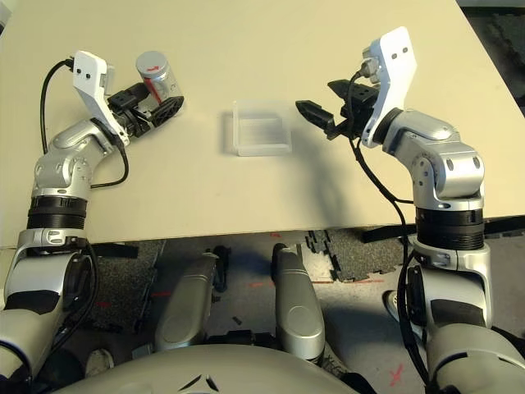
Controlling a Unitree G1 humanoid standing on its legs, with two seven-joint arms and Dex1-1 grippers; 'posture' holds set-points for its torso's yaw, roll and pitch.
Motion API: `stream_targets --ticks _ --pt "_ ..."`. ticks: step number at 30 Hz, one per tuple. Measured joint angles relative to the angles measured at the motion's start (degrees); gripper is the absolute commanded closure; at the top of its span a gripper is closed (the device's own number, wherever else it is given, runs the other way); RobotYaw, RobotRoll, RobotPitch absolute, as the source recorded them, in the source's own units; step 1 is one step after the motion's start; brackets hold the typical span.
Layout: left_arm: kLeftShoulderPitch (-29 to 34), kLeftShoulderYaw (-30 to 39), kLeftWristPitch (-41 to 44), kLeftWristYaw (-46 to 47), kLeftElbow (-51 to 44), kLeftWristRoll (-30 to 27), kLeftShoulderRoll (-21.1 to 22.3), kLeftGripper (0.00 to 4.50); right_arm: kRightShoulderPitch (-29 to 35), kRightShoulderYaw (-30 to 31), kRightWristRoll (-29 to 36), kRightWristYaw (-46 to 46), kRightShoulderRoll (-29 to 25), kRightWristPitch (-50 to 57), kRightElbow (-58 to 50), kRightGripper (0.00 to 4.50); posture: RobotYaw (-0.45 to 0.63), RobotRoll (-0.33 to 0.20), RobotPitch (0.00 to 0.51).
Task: Pour the medicine from the bottle into the box.
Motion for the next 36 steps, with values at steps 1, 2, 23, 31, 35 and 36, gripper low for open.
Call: stream_targets --ticks 1,2,23,31,35,36 --pt "-0.34 0.0 -0.54 0.0 0.5 0.14 -0.17 0.43 -0.26 0.28 0.12 0.17 0.26 0.16 -0.31 0.0 -0.02 0.0 0.257" --pt "-0.69 0.0 -1.1 0.0 1.14 0.28 -0.43 0.7 -0.52 0.64 0.16 0.3 0.45 0.31 -0.64 0.0 -0.01 0.0 0.255" --pt "-5.49 -7.68 2.71 -14.05 -3.07 0.27 -3.5 2.04 -16.48 9.29 -2.91 -1.54 7.19 -0.09 -3.46 0.0 0.0 0.0 0.234" --pt "-6.9 -9.77 2.41 -17.3 -3.54 0.82 -3.53 2.04 -18.46 13.67 -5.13 -0.27 6.84 2.16 -1.89 0.0 -0.01 0.0 0.226" --pt "-6.95 -10.51 0.35 -18.52 -3.59 1.43 -3.51 2.04 -18.48 14.49 -5.17 0.13 6.86 3.19 -1.59 0.0 -0.01 0.0 0.224" --pt "-7.06 -10.85 -0.48 -19.0 -3.59 1.67 -3.43 2.04 -18.53 14.52 -5.16 0.12 7.09 3.45 -1.23 0.0 -0.01 0.0 0.223"
